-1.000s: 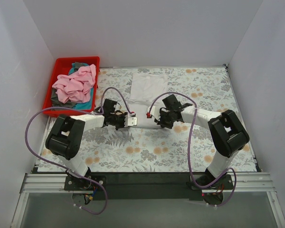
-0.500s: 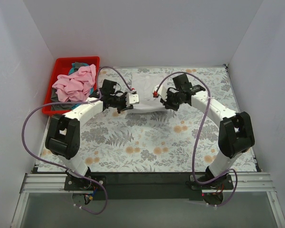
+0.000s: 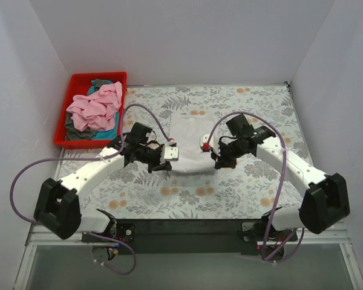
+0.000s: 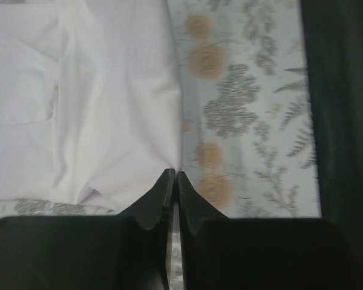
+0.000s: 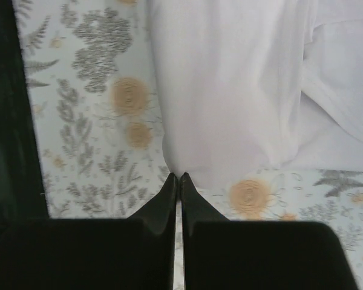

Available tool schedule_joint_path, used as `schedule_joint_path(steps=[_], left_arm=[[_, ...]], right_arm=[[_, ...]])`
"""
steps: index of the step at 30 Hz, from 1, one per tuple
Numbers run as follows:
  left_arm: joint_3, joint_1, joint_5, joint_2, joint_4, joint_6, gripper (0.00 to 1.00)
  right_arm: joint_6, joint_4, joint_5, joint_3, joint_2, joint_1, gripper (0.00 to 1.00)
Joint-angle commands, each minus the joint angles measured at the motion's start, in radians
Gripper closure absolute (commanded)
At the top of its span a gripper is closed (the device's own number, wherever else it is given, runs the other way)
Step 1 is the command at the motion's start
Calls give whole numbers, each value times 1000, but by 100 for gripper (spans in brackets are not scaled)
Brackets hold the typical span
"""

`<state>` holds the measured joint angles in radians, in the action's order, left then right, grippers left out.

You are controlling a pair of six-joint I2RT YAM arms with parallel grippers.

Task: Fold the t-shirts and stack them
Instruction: Fold the tshirt

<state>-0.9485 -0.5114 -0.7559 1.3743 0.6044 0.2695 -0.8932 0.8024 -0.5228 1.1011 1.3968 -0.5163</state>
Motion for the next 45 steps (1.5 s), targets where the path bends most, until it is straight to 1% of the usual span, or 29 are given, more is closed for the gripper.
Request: schedule_joint_path(steps=[1,3,5,7,10,13,14,15,17,18,19,20,21,22,23,25,26,29,30,34,35,37,38,40,41,42,43,44,45], left_arm=[[62,-71,-98,-158,155,-96,100],[73,-98,-132,-233,188,-156,100],[60,-101,-131,-259,212,-185,100],[4,-101,-88,-242,221,-210,100],[-74,-76,-74,-141,262,-153,100],[-168,-17,-79,-14,259,-100,100],[-211,26,-94,21,261,-83,100],[-238,48,-97,90,265,-64,100],[-281,100,-109,161,258,-38,100],[-329,115,-114,234,277,-17,100],[-349,128,-115,271,276,-6,100],[-366,148,-117,304,270,0,100],[-384,157,-109,362,243,4,100],[-394,162,-102,390,221,0,100],[-400,166,-97,414,198,-7,100],[-423,177,-88,489,150,-15,100],[-430,183,-88,541,138,-16,100],[-447,186,-59,615,92,-35,100],[-446,186,-56,624,59,-56,100],[-417,186,-75,626,49,-91,100],[-380,185,-85,606,49,-95,100],[-320,180,-95,571,51,-96,100],[-253,171,-102,528,49,-93,100],[-192,160,-103,481,40,-98,100],[-161,154,-109,433,40,-104,100],[-113,151,-117,407,38,-107,100],[-90,148,-121,382,40,-108,100],[-73,146,-131,334,41,-119,100],[-50,142,-135,310,49,-124,100]], right_arm=[[8,138,-126,-87,-129,-43,99],[17,199,-173,-115,-205,-56,99],[22,263,-247,-121,-241,-56,99],[30,276,-247,-83,-240,-56,99],[-2,277,-215,-23,-176,-44,99],[-71,277,-213,51,-53,-5,99],[-101,281,-212,92,21,7,99],[-119,281,-210,115,60,36,99],[-148,282,-217,167,135,64,99],[-170,284,-218,222,213,90,99],[-176,282,-220,259,253,99,99],[-181,288,-221,291,337,107,99],[-185,290,-223,352,381,122,99],[-187,290,-230,380,422,128,99],[-187,290,-233,407,506,134,99],[-175,290,-235,488,586,147,99],[-168,287,-233,514,657,148,99],[-150,278,-244,556,747,148,99],[-150,274,-244,556,760,148,99],[-133,230,-229,485,763,148,99],[-115,193,-229,432,737,147,99],[-98,155,-236,379,706,141,99],[-84,147,-243,314,674,131,99],[-73,120,-262,234,633,116,99],[-63,110,-270,191,581,98,99],[-44,100,-281,99,552,87,99],[-29,80,-299,56,521,73,99],[-20,72,-312,18,454,53,99],[6,66,-324,-54,421,44,99]])
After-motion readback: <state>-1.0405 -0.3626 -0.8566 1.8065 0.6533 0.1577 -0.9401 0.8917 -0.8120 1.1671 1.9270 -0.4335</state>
